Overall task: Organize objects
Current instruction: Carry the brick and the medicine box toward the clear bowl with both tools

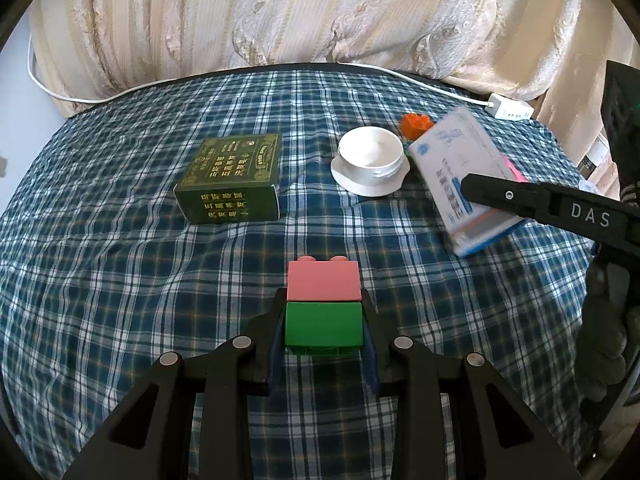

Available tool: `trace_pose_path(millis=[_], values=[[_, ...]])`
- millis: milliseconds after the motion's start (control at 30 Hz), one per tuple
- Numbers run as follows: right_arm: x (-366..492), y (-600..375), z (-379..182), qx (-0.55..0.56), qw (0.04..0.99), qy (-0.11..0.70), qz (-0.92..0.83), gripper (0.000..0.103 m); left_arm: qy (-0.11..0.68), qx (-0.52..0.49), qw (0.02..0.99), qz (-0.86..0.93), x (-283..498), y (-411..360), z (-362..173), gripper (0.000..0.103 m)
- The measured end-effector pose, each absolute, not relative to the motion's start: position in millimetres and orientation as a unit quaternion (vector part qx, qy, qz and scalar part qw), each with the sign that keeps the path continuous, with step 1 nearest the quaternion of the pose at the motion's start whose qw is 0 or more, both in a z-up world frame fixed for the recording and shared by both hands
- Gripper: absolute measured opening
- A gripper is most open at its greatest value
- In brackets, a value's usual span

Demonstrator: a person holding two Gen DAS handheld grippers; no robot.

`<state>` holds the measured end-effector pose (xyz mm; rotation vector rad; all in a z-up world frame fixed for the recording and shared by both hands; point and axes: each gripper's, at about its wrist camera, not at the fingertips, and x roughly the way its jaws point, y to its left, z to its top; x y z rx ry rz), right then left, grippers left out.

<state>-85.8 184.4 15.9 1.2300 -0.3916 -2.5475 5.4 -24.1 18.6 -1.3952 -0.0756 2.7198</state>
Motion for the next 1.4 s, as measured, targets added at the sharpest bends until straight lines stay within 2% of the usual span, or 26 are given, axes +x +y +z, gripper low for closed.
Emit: trace_pose_path(millis=[733, 1400], values=[[-45.7, 224.3, 43.7, 0.377, 0.120, -0.176, -0.901, 0.020, 0.007, -0.435, 0.069, 0.898, 9.3, 6.9, 39.1, 0.033], [11.0, 336.5, 55.8, 0.315, 0.017, -0.253, -0.915, 0.020, 0.056, -0.429, 0.118, 0.894, 8.2, 76.3, 52.0, 0.033]])
